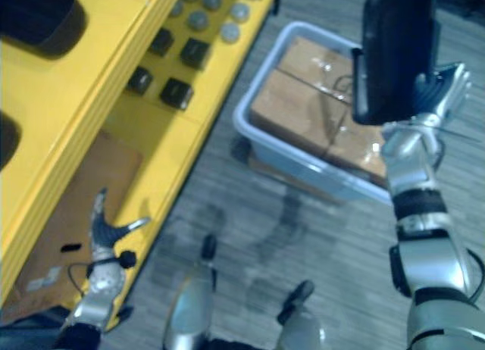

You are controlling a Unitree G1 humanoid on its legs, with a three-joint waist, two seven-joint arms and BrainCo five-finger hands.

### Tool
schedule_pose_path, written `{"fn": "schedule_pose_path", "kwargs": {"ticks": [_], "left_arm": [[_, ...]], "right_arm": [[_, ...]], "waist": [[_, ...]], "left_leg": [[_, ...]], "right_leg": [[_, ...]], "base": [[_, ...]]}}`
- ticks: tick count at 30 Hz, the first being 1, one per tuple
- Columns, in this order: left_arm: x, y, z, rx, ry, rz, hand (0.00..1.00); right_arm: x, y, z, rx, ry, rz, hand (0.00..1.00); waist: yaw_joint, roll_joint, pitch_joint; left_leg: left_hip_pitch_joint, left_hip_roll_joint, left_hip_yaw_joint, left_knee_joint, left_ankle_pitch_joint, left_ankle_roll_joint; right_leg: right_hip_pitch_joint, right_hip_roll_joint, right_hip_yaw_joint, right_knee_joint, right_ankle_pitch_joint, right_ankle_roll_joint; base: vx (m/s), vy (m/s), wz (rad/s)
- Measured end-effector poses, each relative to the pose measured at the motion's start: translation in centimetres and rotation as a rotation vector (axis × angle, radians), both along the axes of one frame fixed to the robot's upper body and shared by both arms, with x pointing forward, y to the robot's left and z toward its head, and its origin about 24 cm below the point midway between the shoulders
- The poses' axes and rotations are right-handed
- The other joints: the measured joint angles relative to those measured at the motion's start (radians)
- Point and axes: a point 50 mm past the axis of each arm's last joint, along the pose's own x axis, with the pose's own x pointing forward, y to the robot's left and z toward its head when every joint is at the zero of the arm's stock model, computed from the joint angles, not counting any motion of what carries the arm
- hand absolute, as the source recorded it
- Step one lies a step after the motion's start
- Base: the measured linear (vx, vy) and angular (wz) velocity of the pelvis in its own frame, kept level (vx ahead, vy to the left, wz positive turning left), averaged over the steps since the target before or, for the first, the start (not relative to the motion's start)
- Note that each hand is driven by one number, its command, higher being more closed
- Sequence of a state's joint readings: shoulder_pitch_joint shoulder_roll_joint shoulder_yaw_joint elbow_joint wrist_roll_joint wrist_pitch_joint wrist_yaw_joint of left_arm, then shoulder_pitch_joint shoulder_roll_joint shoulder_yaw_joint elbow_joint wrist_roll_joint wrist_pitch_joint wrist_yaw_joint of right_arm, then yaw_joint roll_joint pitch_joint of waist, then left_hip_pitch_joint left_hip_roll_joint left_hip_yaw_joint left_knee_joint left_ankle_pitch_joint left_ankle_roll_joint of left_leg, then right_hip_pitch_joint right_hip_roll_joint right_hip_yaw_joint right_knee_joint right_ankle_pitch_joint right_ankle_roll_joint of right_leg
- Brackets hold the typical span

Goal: Walk over and take plastic housings, then place them on the shelf

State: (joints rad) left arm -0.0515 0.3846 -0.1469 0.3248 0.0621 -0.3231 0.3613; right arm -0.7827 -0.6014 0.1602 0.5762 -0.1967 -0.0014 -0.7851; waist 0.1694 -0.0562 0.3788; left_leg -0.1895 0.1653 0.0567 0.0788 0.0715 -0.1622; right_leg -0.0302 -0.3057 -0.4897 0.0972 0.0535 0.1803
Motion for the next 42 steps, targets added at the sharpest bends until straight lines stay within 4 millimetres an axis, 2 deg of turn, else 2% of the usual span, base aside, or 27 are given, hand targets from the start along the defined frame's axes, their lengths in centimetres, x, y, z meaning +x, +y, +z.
{"fn": "schedule_pose_path", "kwargs": {"ticks": [2, 5, 8, 10, 13, 16, 21, 25, 31, 37, 42], "left_arm": [[0.2, -2.2, 0.5, -0.107, 0.023, -0.119, 0.0], [0.4, -4.3, 0.5, -0.296, 0.078, -0.182, 0.0], [0.7, -6.4, 0.7, -0.433, 0.116, -0.224, 0.0], [0.9, -8.4, 0.2, -0.528, 0.187, -0.259, 0.0], [0.7, -9.9, -0.3, -0.623, 0.248, -0.276, 0.0], [0.8, -10.5, -0.3, -0.697, 0.263, -0.272, 0.0], [1.0, -10.8, 0.0, -0.784, 0.256, -0.232, 0.0], [1.1, -11.0, 0.0, -0.826, 0.254, -0.211, 0.0], [1.5, -11.6, 0.6, -0.88, 0.242, -0.219, 0.0], [1.7, -12.4, 0.8, -0.946, 0.262, -0.259, 0.0], [1.7, -12.0, 0.6, -0.973, 0.275, -0.245, 0.0]], "right_arm": [[-1.2, 2.3, -1.0, -0.029, -0.035, 0.087, 1.0], [-3.0, 5.2, -2.1, -0.048, -0.088, 0.189, 1.0], [-4.1, 6.7, -2.5, -0.05, -0.122, 0.244, 1.0], [-5.0, 7.9, -3.4, -0.04, -0.117, 0.298, 1.0], [-5.5, 9.7, -5.4, -0.054, -0.059, 0.373, 1.0], [-6.4, 11.2, -7.6, -0.064, 0.007, 0.44, 1.0], [-7.5, 13.2, -10.0, -0.064, 0.067, 0.519, 1.0], [-7.9, 14.7, -11.3, -0.049, 0.098, 0.577, 1.0], [-8.7, 15.8, -13.8, -0.065, 0.191, 0.607, 1.0], [-9.1, 16.7, -14.9, -0.071, 0.226, 0.649, 1.0], [-9.4, 17.7, -15.1, -0.058, 0.22, 0.687, 1.0]], "waist": [[-0.032, -0.001, -0.065], [-0.05, 0.001, -0.132], [-0.072, 0.008, -0.15], [-0.079, 0.008, -0.186], [-0.094, 0.013, -0.215], [-0.104, 0.021, -0.227], [-0.11, 0.036, -0.24], [-0.117, 0.033, -0.248], [-0.118, 0.029, -0.279], [-0.122, 0.027, -0.282], [-0.113, 0.012, -0.3]], "left_leg": [[0.044, 0.002, 0.014, -0.052, 0.015, -0.005], [0.112, 0.009, 0.051, -0.114, 0.029, -0.011], [0.166, 0.007, 0.061, -0.159, 0.044, -0.012], [0.17, 0.007, 0.064, -0.159, 0.044, -0.012], [0.18, 0.007, 0.064, -0.159, 0.047, -0.012], [0.19, 0.007, 0.065, -0.16, 0.052, -0.011], [0.188, 0.007, 0.073, -0.166, 0.059, -0.007], [0.187, 0.008, 0.077, -0.166, 0.064, -0.007], [0.185, 0.008, 0.077, -0.166, 0.065, -0.008], [0.182, 0.012, 0.063, -0.166, 0.067, -0.011], [0.169, 0.024, 0.06, -0.166, 0.07, -0.015]], "right_leg": [[0.018, 0.006, 0.005, -0.019, 0.001, 0.0], [0.037, 0.013, 0.027, -0.028, 0.001, 0.0], [0.07, 0.014, 0.027, -0.037, 0.001, 0.0], [0.072, 0.015, 0.028, -0.04, 0.001, 0.0], [0.082, 0.015, 0.028, -0.041, 0.001, 0.0], [0.093, 0.016, 0.029, -0.045, 0.003, 0.004], [0.092, 0.018, 0.032, -0.063, 0.012, 0.003], [0.092, 0.021, 0.036, -0.078, 0.026, 0.0], [0.092, 0.023, 0.035, -0.081, 0.031, 0.005], [0.102, 0.029, 0.03, -0.087, 0.034, 0.005], [0.102, 0.046, 0.026, -0.107, 0.039, -0.001]], "base": [[0.05, -0.041, -0.18], [0.07, -0.042, -0.26], [0.03, -0.022, -0.08], [-0.01, -0.016, -0.05], [0.0, 0.0, 0.0], [-0.06, -0.013, -0.01], [-0.09, -0.007, -0.05], [-0.04, 0.0, -0.04], [0.0, 0.0, 0.0], [-0.01, -0.003, 0.04], [-0.01, -0.006, 0.03]]}}
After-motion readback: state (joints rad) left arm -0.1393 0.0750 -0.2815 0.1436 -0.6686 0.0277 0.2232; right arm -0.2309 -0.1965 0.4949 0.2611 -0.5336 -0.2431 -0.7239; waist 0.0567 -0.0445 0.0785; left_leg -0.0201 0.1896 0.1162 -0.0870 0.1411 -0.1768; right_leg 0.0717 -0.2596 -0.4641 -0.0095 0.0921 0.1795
